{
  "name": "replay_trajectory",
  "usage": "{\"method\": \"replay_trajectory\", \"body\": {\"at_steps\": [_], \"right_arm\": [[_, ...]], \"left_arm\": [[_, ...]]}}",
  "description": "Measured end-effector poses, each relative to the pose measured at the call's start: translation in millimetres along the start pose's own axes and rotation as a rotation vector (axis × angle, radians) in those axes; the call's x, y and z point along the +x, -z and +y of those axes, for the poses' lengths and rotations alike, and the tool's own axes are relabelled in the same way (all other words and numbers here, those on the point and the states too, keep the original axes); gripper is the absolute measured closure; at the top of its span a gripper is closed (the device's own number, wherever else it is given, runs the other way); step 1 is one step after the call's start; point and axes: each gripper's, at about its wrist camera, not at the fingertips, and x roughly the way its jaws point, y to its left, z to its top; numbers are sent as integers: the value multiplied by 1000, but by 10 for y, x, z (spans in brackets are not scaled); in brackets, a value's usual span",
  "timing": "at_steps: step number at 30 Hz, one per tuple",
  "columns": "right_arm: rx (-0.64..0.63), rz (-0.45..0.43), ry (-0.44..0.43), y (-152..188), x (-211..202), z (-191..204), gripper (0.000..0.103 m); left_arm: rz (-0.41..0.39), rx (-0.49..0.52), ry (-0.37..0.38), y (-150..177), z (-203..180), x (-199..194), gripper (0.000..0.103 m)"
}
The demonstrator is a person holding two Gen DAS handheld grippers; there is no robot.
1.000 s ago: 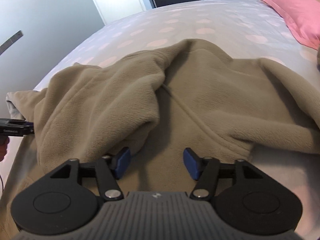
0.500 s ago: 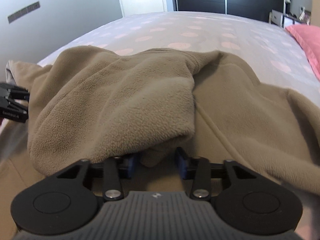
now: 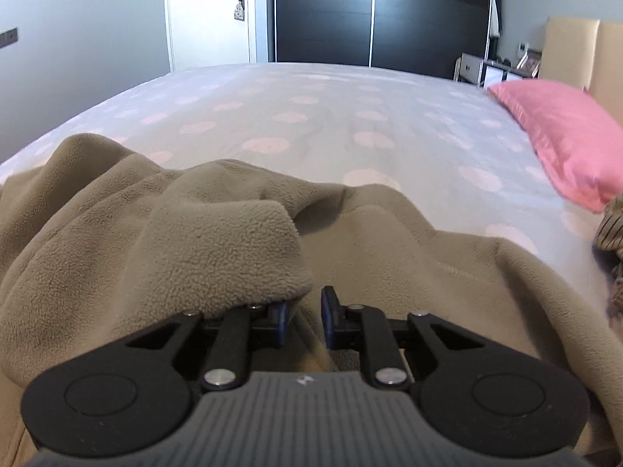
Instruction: Fold clothes
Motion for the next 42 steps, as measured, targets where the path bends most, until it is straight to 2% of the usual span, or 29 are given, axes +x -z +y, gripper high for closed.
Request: {"method": "replay_trajectory", "body": {"at_steps": [6,7,8,9,11,15,16,19,21,23,25,31,33,35,36,39,41,42], "right_arm": [[-6,20,-2,32,-9,-10,81],[2,33,1,11,-24,-23,78],[11,45,4,-9,-39,-37,70],[26,56,6,-20,-69,-70,68],[73,71,1,-24,-174,-167,67],[230,67,-34,-19,-430,-388,61],[290,65,-63,-15,-488,-444,60],[470,75,-171,20,-597,-562,52],[578,96,-257,61,-609,-588,39],[650,130,-332,107,-559,-549,29],[687,162,-372,145,-478,-467,27],[768,203,-421,286,-225,-194,27],[793,200,-425,320,-170,-153,29],[810,182,-422,328,-141,-140,30],[822,166,-416,312,-136,-164,30],[886,166,-404,297,-103,-228,30],[912,163,-402,290,-96,-246,29],[916,159,-403,285,-98,-245,29]], "left_arm": [[-4,5,-21,74,23,139,68],[1,-1,-16,65,37,121,68],[14,-1,-8,58,61,85,68],[27,-1,0,51,85,48,67],[55,-21,16,61,145,-49,61],[77,-97,39,112,290,-300,61],[76,-125,54,124,328,-369,61],[62,-285,176,156,475,-528,61],[53,-411,273,179,576,-589,56],[43,-521,341,128,592,-508,46],[46,-581,376,115,597,-423,43],[107,-610,391,97,440,-59,43],[117,-626,413,109,400,15,49],[111,-642,429,100,385,34,60],[109,-644,429,87,383,39,60],[111,-661,424,86,381,29,59],[131,-649,421,106,355,28,49],[146,-636,410,113,334,30,48]]}}
